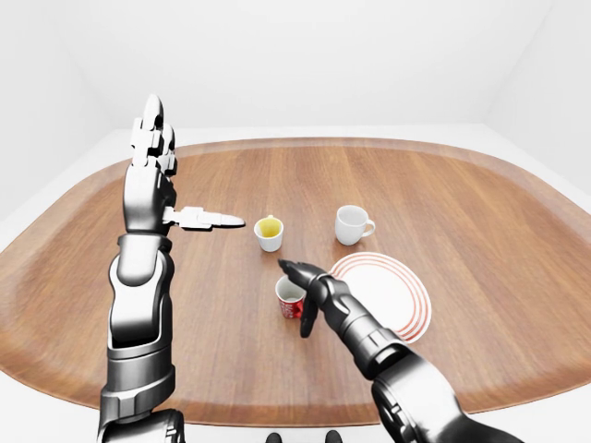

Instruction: Pick up the red mug and put it on the plate

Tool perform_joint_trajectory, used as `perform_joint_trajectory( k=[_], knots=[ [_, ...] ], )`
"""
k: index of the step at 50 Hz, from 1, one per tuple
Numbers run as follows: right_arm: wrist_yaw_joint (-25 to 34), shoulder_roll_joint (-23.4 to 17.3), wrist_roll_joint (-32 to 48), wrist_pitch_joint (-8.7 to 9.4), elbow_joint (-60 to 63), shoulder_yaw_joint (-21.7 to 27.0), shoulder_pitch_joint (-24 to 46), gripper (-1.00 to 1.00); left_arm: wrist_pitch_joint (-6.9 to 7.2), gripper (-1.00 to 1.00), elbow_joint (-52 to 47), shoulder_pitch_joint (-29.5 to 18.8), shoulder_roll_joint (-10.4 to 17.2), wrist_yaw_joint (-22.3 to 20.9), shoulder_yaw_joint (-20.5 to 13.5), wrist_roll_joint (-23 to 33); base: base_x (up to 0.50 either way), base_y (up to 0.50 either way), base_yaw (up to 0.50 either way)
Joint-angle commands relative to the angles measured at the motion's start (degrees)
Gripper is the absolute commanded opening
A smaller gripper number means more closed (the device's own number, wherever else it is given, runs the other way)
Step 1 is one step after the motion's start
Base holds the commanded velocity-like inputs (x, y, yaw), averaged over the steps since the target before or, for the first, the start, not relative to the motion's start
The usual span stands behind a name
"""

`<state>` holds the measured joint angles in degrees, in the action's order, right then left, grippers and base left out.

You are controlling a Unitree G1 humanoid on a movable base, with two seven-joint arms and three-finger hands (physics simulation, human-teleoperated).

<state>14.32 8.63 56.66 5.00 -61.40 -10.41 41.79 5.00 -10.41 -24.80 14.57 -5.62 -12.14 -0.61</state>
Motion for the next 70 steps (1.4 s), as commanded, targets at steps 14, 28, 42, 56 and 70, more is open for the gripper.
perform_joint_trajectory(
  k=[14, 28, 42, 56, 70],
  knots=[
    [1.24, 1.82, 1.80, 0.00, -0.40, -0.45, 3.11, 1.00, 0.00, 1.00, -0.94, 0.96, 0.14, -0.24, -0.55, -0.49, 0.00, 0.00, 0.00],
    [0.14, 2.58, 2.22, 0.00, -3.42, -0.41, 4.16, 1.00, 0.00, 1.00, -1.62, 1.18, 0.49, -0.44, -0.98, -0.73, 0.00, 0.00, 0.00],
    [-1.01, 3.17, 2.61, 0.00, -6.02, -0.53, 4.65, 1.00, 0.00, 1.00, -2.70, 1.02, 0.54, -0.48, -0.93, -0.71, 0.00, 0.00, 0.00],
    [-1.87, 3.39, 2.69, 0.00, -6.74, -0.39, 4.69, -0.42, 0.00, 1.00, -2.84, 1.54, 0.41, -0.69, -1.02, -0.69, 0.00, 0.00, 0.00],
    [-1.91, 3.27, 2.88, 0.00, -6.83, -0.47, 4.31, -1.00, 0.00, 1.00, -3.10, 1.68, 0.35, -0.71, -1.00, -0.67, 0.00, 0.00, 0.00]
  ],
)
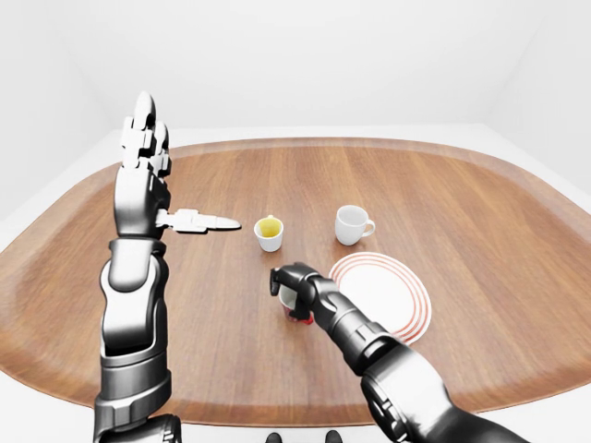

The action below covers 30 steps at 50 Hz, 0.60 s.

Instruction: Pick up the red mug and put it on the plate

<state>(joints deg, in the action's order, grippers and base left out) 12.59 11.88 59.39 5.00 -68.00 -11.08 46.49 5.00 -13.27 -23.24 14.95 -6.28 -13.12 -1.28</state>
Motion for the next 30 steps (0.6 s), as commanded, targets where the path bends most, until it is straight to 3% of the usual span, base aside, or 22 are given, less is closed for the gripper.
perform_joint_trajectory(
  k=[1, 12, 30],
  knots=[
    [-0.21, 0.00, 0.16, 0.00, -0.27, 0.19, -0.40, -1.00, 0.00, 1.00, -0.40, 0.11, -0.02, -0.07, -0.02, -0.01, 0.00, 0.00, 0.00],
    [-0.20, -0.38, -0.03, 0.00, -0.20, 0.40, -0.32, -1.00, 0.00, 1.00, -0.87, 0.49, -0.14, -0.14, -0.06, 0.00, 0.00, 0.00, 0.00],
    [6.52, -2.70, 0.37, 0.00, 10.63, 0.70, 0.23, -1.00, 0.00, 1.00, -1.25, 0.47, -0.32, -0.12, 0.10, 0.17, 0.00, 0.00, 0.00]
  ],
)
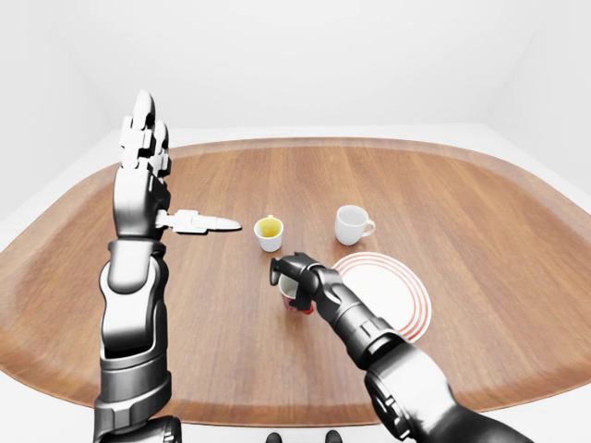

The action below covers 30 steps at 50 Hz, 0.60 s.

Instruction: Pick up the red mug and put it on the plate

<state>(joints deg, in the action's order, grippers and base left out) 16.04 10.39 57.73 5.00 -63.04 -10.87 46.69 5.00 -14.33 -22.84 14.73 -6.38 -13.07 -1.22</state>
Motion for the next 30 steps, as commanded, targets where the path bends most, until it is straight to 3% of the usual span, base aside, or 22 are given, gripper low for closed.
perform_joint_trajectory(
  k=[1, 14, 30],
  knots=[
    [3.12, -1.25, 2.14, 0.00, 5.82, 0.44, -0.13, -1.00, 0.00, 1.00, -0.25, 0.06, -0.14, 0.01, 0.09, 0.13, 0.00, 0.00, 0.00],
    [8.32, -3.02, 4.58, 0.00, 14.50, 0.27, -3.08, -1.00, 0.00, 1.00, -0.06, -0.27, -0.15, -0.04, 0.24, 0.29, 0.00, 0.00, 0.00],
    [11.34, -8.20, 5.69, 0.00, 20.54, 2.71, -5.95, -1.00, 0.00, 1.00, -0.29, -0.19, -0.68, -0.06, 0.82, 0.81, 0.00, 0.00, 0.00]
  ],
)
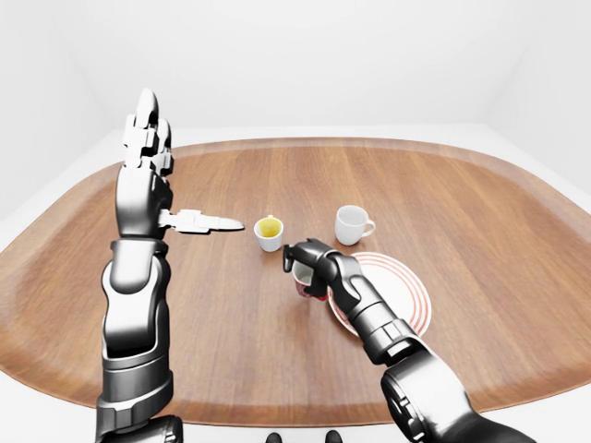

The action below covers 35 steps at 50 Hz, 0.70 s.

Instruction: Pick up the red mug and put it on the plate

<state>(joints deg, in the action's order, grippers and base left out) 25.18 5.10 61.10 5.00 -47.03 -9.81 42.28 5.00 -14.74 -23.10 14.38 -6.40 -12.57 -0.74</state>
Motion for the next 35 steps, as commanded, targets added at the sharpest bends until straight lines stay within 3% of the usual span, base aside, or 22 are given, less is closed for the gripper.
perform_joint_trajectory(
  k=[1, 24, 35],
  knots=[
    [2.31, -3.39, 2.32, 0.00, 4.91, 1.86, -1.73, -1.00, 0.00, 1.00, 0.18, 0.10, -0.37, -0.05, 0.32, 0.33, 0.00, 0.00, 0.00],
    [7.65, -7.47, 3.14, 0.00, 13.85, 3.83, -3.76, -1.00, 0.00, 1.00, 0.28, 0.35, -0.51, -0.02, 0.39, 0.44, 0.00, 0.00, 0.00],
    [6.73, -8.80, 2.58, 0.00, 13.97, 4.70, -5.90, -1.00, 0.00, 1.00, 0.67, 0.25, -0.69, 0.02, 0.64, 0.69, 0.00, 0.00, 0.00]
  ],
)
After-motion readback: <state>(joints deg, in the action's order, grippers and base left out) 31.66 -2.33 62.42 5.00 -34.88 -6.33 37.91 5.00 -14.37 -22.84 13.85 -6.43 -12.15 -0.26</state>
